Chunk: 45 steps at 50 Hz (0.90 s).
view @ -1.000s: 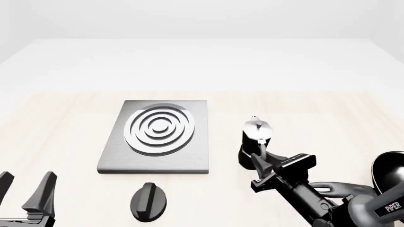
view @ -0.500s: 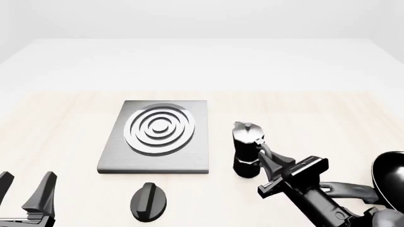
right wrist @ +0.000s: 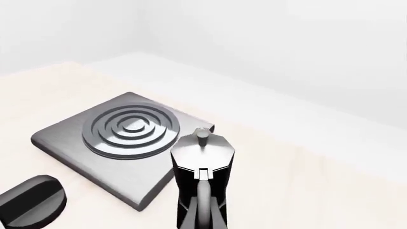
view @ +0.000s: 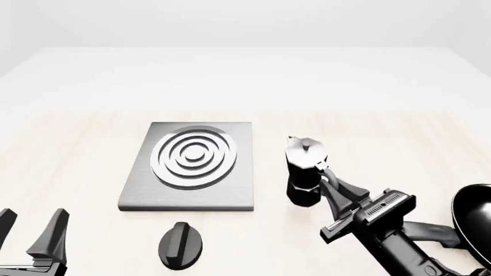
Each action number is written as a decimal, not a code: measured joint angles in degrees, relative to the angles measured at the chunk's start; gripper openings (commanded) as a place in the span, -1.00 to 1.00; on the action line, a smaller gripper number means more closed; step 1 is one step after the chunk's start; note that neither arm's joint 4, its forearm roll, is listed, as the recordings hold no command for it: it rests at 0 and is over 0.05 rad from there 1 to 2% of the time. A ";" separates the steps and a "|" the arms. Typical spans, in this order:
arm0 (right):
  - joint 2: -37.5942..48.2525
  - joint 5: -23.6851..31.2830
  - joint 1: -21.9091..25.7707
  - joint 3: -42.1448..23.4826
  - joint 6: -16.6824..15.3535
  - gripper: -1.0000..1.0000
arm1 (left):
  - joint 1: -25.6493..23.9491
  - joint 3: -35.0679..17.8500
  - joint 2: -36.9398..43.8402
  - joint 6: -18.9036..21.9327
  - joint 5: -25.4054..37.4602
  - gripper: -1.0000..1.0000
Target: Put the moka pot on the stove.
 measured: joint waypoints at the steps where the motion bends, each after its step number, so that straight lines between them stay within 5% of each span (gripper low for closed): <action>1: -0.18 0.00 0.07 0.01 -0.06 -1.00 | 0.00 0.00 0.00 0.00 0.00 1.00; 45: -5.36 3.82 3.14 -3.34 1.69 -1.00 | 0.00 0.00 0.00 0.00 0.00 1.00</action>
